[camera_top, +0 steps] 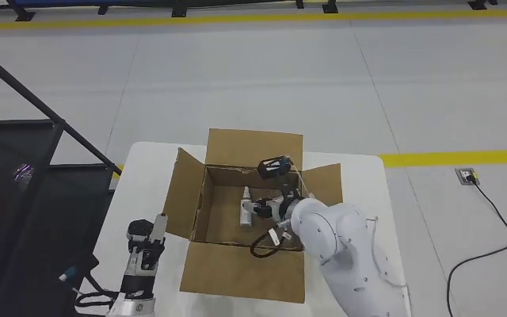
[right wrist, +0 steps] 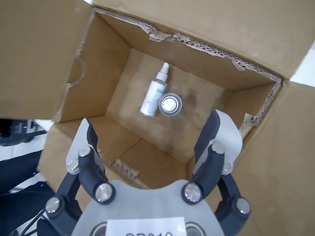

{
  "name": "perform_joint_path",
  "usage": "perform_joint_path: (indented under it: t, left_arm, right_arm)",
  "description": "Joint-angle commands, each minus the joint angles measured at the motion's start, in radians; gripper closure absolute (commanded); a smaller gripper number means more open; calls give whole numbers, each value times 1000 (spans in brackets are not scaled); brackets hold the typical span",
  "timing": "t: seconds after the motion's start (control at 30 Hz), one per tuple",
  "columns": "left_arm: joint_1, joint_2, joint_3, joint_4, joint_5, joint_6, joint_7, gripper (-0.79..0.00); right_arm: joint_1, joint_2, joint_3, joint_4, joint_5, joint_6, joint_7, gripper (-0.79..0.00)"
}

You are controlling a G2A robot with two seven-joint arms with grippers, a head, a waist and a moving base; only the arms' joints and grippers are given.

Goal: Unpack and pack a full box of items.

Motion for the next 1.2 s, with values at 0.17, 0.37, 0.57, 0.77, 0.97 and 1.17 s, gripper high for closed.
perform_joint_path:
  t: [0.17, 0.37, 0.57, 0.77, 0.97, 1.17]
  left_arm:
    - [-12, 3, 56, 12, 68, -14, -50, -785]
    - [-32, 5, 99, 33, 111, -11, -100, -785]
    - [-78, 6, 135, 83, 96, 13, -170, -785]
    - [-108, 7, 169, 125, 123, 25, -197, -785]
    - [-117, 8, 189, 151, 140, 35, -201, -785]
    - [-124, 9, 193, 172, 139, 41, -203, -785]
  right_arm:
    - [-258, 39, 358, -325, 341, -180, -9, -785]
    - [-340, 63, 617, -295, 535, -223, -33, -785]
    - [-302, 87, 683, -114, 641, -248, 35, -785]
    - [-174, 112, 632, 88, 748, -318, 183, -785]
    - [-91, 130, 566, 196, 886, -410, 275, -785]
    - [-36, 143, 463, 239, 1000, -442, 315, -785]
